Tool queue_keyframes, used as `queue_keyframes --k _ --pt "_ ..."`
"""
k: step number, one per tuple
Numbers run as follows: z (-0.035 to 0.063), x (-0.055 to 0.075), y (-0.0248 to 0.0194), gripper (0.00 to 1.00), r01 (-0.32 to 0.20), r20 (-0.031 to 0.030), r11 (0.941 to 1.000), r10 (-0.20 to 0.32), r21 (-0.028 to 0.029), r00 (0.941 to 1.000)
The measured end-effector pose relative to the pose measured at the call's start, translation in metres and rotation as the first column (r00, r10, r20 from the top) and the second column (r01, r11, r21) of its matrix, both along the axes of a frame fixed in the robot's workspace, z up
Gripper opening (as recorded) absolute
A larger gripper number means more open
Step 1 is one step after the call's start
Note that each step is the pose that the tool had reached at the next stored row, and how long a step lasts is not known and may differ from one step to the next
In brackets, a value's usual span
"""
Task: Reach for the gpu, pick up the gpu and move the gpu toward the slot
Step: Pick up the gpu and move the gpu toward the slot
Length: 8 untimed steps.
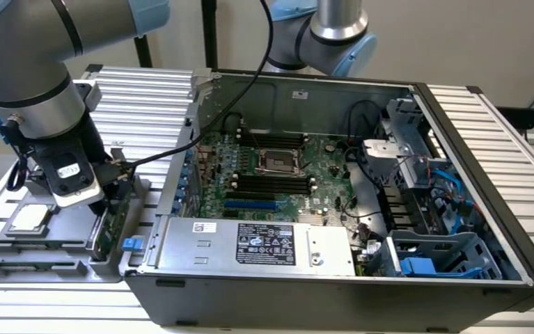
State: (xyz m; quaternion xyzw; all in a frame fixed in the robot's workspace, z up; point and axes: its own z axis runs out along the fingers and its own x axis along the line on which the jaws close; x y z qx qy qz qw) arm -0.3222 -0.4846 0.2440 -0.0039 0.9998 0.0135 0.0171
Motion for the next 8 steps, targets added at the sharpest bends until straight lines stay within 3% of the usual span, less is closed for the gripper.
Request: queue_keyframes --k 2,4,8 --pt "0.0000 0.0000 0.0000 0.33 0.000 0.0000 1.0000 0.000 -0.0011 1.0000" --pt "0.0000 0.0000 0.0000 0.26 0.000 -0.0001 1.0000 0.000 -0.0015 1.0000" --pt "0.0000 0.0000 0.0000 0.26 0.000 0.0000 1.0000 0.000 -0.0016 1.0000"
